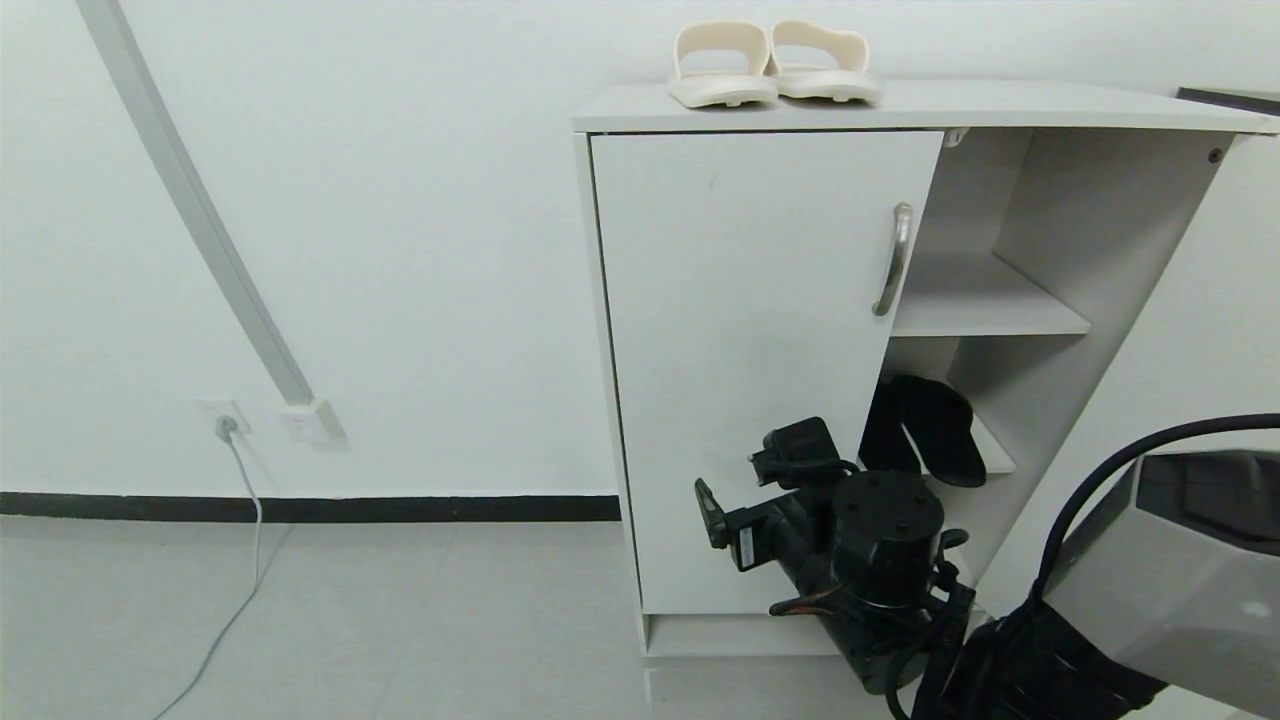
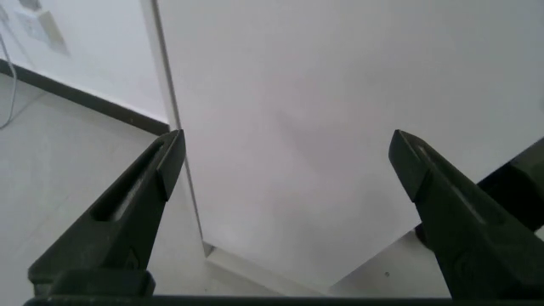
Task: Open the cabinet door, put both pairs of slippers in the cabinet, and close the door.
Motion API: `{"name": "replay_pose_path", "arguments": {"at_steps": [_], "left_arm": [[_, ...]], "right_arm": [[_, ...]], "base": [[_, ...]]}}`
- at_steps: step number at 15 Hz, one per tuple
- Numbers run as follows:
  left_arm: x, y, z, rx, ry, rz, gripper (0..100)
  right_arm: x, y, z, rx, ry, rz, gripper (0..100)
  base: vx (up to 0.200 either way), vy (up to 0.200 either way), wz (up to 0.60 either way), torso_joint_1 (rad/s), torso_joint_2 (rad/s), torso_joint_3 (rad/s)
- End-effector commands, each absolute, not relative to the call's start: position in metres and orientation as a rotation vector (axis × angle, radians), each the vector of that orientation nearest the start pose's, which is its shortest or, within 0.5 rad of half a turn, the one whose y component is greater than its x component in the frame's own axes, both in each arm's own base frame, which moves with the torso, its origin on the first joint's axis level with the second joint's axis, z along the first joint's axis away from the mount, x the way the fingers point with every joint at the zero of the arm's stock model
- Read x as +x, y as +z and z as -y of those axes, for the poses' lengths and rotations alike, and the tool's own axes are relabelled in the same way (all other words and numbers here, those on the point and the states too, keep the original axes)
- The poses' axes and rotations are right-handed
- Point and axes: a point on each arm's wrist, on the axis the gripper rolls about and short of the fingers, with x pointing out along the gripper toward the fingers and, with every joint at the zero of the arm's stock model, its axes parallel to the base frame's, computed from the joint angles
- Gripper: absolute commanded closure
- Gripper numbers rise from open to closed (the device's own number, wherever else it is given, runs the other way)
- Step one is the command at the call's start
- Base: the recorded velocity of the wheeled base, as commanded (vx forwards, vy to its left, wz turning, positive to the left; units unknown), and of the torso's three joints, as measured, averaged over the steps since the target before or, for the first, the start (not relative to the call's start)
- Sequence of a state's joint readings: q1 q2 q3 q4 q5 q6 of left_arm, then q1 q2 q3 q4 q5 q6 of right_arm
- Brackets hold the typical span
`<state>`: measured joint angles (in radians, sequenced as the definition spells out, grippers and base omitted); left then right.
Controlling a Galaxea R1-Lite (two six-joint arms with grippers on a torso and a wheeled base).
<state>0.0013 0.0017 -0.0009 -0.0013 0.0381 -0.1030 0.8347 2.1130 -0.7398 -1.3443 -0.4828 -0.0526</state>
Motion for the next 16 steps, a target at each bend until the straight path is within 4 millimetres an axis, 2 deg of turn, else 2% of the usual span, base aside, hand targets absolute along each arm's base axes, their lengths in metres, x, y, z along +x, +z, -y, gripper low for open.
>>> {"name": "replay_pose_path", "arguments": {"at_steps": [1,9,12,16], "left_arm": [[-0.023,0.076,-0.001,-0.103,0.04,0.002,100],[-0.023,0.076,-0.001,-0.103,0.04,0.001,100],[-0.023,0.076,-0.001,-0.103,0.04,0.001,100],[-0.023,0.076,-0.001,-0.101,0.038,0.0,100]], "right_arm": [[0.253,0.094,-0.261,-0.077,0.35,-0.021,0],[0.255,0.084,-0.26,-0.123,0.349,-0.04,0],[0.254,0.084,-0.259,-0.121,0.349,-0.034,0],[0.254,0.083,-0.259,-0.121,0.347,-0.034,0]], "base": [[0.0,0.0,0.0,0.0,0.0,0.0],[0.0,0.0,0.0,0.0,-0.01,-0.008],[0.0,0.0,0.0,0.015,-0.18,-0.308],[0.0,0.0,0.0,0.039,-0.5,-0.362]]}}
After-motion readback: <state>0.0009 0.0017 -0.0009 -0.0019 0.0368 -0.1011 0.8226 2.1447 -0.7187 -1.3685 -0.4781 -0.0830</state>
